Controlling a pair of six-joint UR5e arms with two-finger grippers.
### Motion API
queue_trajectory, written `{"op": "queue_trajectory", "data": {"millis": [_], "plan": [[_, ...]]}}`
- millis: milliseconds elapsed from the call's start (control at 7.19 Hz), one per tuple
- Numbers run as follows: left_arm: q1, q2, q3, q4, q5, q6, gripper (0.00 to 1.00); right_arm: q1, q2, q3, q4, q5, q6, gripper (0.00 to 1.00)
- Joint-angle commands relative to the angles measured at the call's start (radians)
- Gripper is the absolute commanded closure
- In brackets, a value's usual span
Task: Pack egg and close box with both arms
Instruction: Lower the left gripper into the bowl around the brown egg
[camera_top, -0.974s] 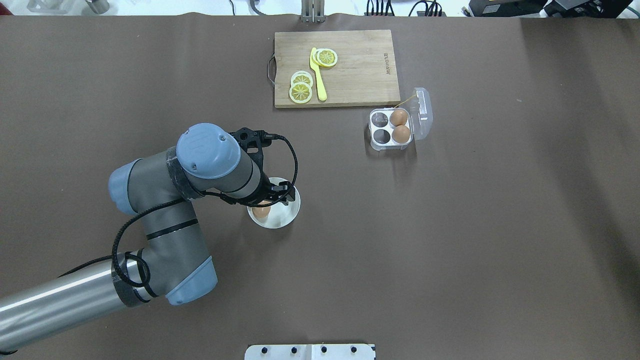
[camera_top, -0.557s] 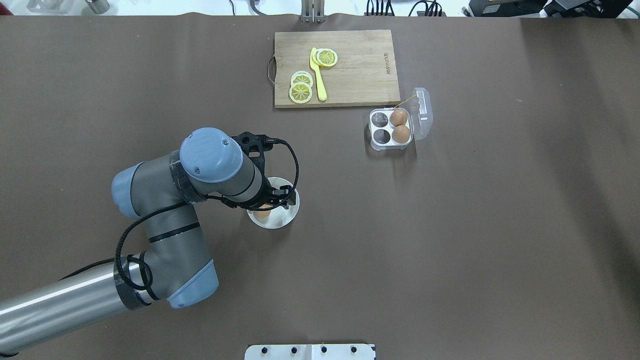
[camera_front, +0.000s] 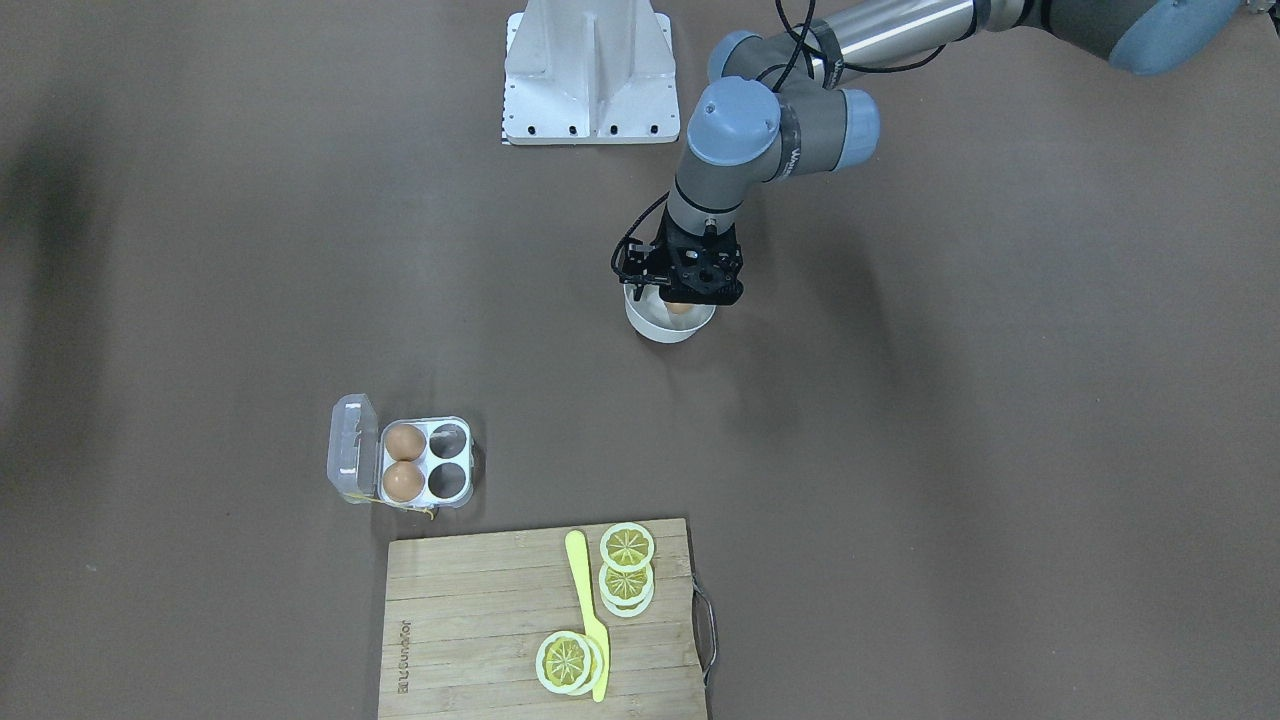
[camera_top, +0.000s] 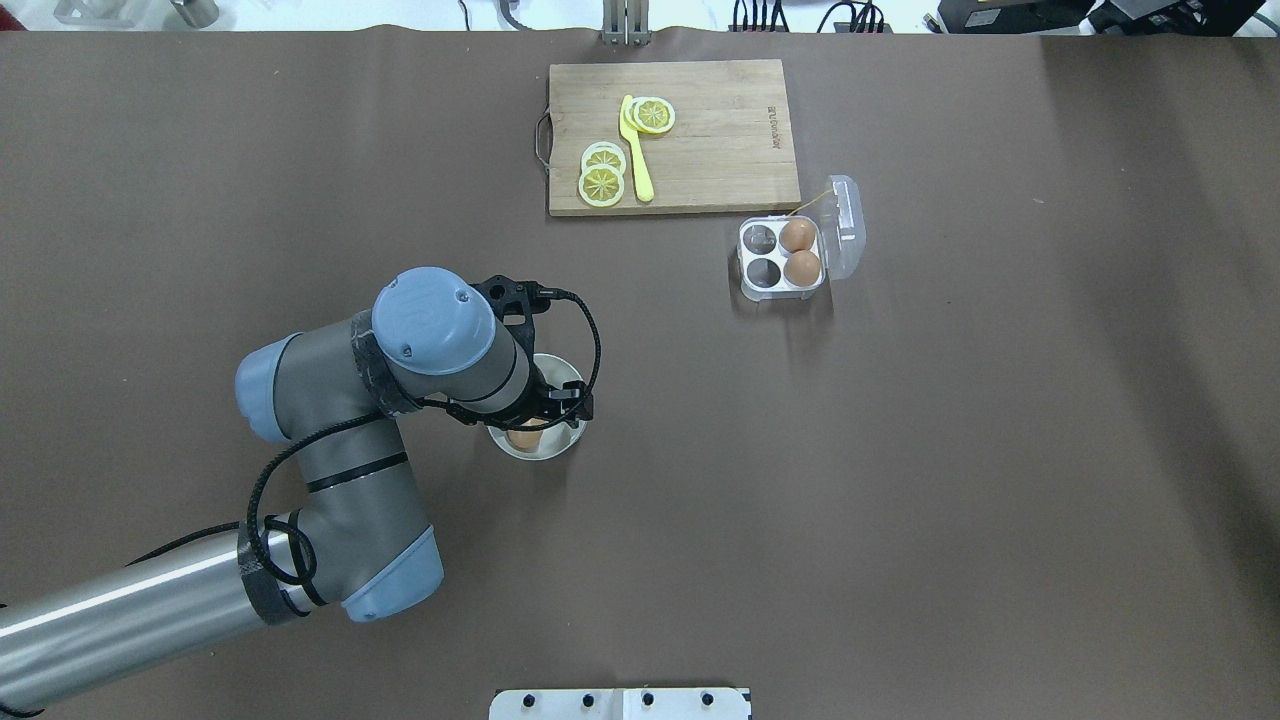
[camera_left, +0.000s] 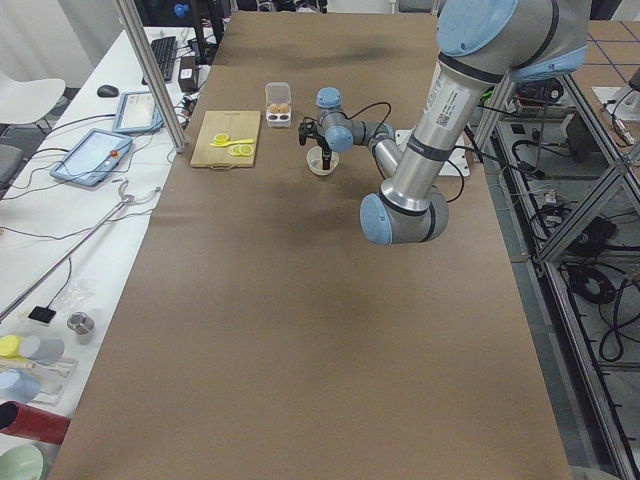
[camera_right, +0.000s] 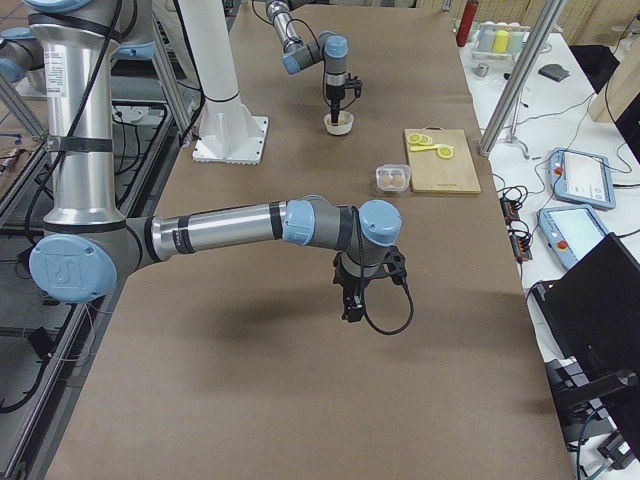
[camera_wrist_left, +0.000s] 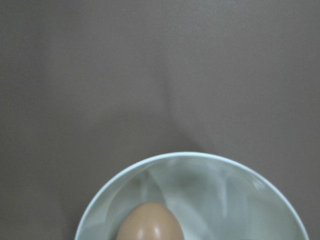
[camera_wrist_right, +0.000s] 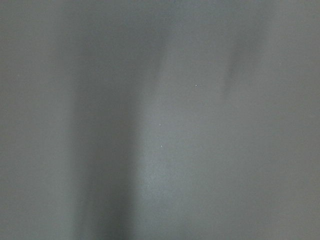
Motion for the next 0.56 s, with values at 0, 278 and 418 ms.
{"op": "queue_trajectory", "data": {"millis": [0,278,418], "plan": [[0.001,-0.004,-0.008,-0.001,0.0,0.002,0.26,0.0,-0.001,-0.002,0.0,0.001,0.001,0.0],[0.001,-0.004,-0.006,-0.001,0.0,0.002,0.34,0.0,-0.001,0.0,0.0,0.001,0.0,0.0],[0.001,-0.007,-0.005,0.001,0.0,0.0,0.34,0.0,-0.002,-0.002,0.0,0.001,0.0,0.0]]}}
